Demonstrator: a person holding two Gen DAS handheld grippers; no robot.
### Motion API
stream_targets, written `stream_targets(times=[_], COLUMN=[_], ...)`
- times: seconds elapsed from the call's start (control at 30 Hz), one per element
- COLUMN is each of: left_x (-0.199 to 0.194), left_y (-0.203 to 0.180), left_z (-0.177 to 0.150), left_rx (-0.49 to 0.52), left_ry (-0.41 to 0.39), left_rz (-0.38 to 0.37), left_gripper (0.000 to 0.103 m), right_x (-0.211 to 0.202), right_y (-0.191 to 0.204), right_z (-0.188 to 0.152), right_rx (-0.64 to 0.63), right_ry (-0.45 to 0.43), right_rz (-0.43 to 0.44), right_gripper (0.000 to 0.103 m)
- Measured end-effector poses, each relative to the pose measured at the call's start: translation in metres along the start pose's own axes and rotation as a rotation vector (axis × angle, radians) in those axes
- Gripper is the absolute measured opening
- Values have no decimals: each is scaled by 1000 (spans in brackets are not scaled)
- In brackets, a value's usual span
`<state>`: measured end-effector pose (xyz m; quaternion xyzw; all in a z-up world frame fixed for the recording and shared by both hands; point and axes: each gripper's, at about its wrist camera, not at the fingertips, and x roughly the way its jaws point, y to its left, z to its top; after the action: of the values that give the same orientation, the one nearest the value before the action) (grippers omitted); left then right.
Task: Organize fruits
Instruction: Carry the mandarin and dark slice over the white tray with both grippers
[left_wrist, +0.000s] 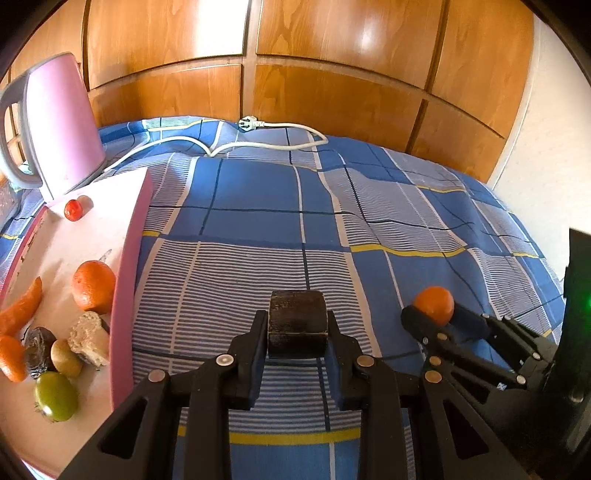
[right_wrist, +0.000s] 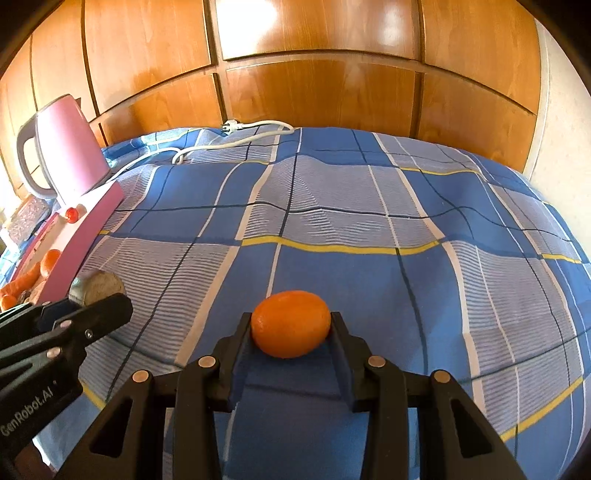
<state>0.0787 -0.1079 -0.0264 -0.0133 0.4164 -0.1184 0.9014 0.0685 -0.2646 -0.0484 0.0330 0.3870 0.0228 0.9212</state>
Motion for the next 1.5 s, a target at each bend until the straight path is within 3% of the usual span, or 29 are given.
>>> stream_targets(times=[0.7, 1.23, 1.5], left_x=[-40, -62, -72], left_y=[16, 69, 116], left_z=[5, 19, 21], left_rx=[-33, -150, -224], left_ry=[-68, -121, -146], left_rz=[-47, -4, 63], left_gripper=[27, 27, 27], right_x=[-18, -24, -21], right_y=[35, 83, 113], right_z=[-4, 9, 23], right_rx=[-17, -137, -220], right_ry=[5, -9, -10], right_rz=[91, 190, 242], right_gripper=[40, 40, 40])
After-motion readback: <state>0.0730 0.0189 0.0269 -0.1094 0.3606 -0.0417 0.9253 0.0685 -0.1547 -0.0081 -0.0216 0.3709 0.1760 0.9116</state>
